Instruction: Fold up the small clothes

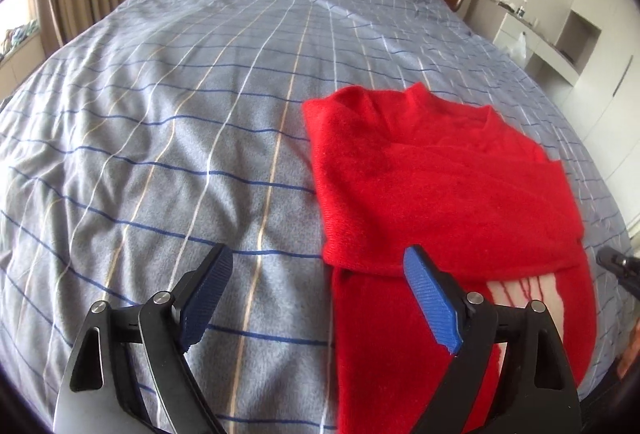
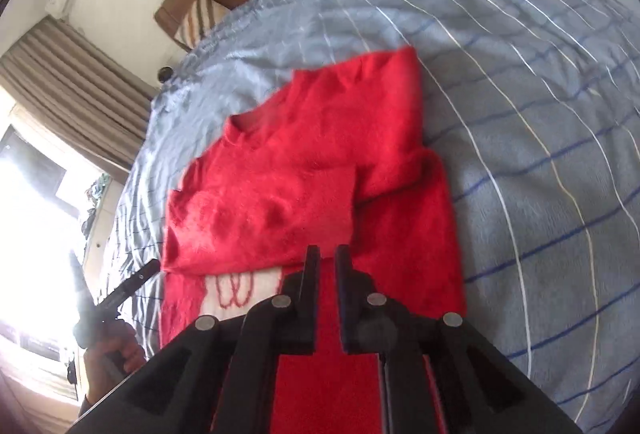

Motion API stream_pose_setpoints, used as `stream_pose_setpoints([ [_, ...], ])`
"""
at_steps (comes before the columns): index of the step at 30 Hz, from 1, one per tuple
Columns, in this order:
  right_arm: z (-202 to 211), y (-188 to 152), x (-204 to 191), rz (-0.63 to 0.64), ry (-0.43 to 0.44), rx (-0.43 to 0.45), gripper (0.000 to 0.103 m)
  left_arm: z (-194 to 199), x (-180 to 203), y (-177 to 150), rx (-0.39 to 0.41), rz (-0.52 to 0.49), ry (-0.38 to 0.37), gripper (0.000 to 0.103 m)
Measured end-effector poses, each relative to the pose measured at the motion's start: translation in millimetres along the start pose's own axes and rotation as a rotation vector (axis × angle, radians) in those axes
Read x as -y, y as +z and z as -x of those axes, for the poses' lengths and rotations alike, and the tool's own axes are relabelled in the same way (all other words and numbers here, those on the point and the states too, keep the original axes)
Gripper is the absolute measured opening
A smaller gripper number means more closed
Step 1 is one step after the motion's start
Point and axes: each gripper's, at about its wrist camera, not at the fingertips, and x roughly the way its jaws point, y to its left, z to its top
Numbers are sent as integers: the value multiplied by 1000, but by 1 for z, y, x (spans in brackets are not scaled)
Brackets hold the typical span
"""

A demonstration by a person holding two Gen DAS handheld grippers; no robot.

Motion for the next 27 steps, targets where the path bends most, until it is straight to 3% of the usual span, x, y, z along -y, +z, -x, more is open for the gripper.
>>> stream_pose_setpoints([
  [3, -18, 14, -3, 57, 65, -26, 18, -4, 19, -10, -32, -48, -24, 92],
  [5, -37, 13, 1, 97, 11, -65, 24, -11, 25, -23, -76, -71, 0, 92],
  [7, -55, 7, 16, 97, -45, -143, 24, -14, 21, -41, -110, -90, 36, 91],
  [9, -40, -5, 28, 81, -23, -120, 23, -2, 14, -58, -101, -107, 57, 91],
  [12, -7, -25, 30, 178, -118, -103, 24, 28, 5, -79, -93, -110, 88, 92],
  [15, 30, -53, 35, 238, -118, -128, 34, 59, -6, -105, -106, -65, 35, 92],
  [17, 52, -77, 39, 249, -94, -152, 57, 67, -10, -126, -158, -23, -25, 92],
  [22, 78, -131, 58, 184, -32, -230, 58, 66, 1, -175, -283, 14, -84, 86],
  [27, 59, -163, 72, 113, -16, -305, 58, 55, 16, -185, -345, 19, -107, 80],
])
